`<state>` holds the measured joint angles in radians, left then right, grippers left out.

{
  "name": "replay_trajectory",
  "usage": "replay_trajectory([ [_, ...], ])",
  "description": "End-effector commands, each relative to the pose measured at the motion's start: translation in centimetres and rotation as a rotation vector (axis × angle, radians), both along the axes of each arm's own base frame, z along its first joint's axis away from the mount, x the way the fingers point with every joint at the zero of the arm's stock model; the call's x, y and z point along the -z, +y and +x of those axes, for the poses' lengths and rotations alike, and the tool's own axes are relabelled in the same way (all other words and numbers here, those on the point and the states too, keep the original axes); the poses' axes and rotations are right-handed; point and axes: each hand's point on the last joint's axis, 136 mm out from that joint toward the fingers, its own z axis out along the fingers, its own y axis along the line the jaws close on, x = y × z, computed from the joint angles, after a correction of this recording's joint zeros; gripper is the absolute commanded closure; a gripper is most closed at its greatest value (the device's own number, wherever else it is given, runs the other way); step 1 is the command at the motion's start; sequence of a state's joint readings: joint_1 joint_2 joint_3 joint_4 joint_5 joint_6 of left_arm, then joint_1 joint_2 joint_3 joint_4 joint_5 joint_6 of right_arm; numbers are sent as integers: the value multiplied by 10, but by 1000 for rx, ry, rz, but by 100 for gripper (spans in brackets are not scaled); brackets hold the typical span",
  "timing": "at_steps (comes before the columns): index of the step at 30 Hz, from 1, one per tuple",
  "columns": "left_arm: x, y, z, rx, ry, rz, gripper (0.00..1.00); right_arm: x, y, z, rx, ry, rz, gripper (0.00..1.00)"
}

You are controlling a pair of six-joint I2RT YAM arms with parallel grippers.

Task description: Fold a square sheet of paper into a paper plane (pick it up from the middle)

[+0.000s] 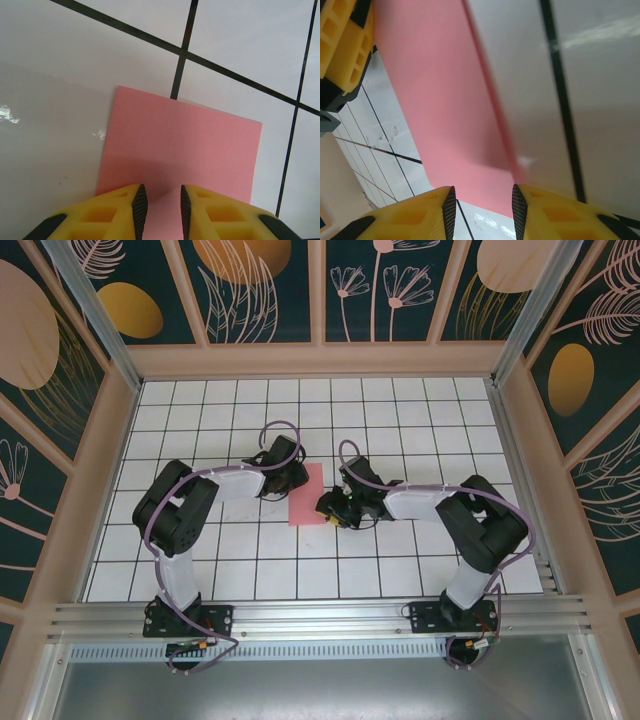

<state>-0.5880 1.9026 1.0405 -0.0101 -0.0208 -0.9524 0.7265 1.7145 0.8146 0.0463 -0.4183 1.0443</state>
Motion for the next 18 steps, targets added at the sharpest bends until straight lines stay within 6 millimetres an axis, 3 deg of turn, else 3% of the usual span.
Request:
replay_trajectory([
  [1,42,27,-36,-19,165,102,70,3,8,-5,-41,23,1,62],
  [7,41,28,-36,-16,164,106,70,1,10,-4,-33,11,22,62],
  [14,42,29,-36,-17,164,111,70,6,-20,2,34,-27,-139,61],
  [18,42,28,-36,-14,166,109,70,8,-13,-3,-5,-17,-109,61],
])
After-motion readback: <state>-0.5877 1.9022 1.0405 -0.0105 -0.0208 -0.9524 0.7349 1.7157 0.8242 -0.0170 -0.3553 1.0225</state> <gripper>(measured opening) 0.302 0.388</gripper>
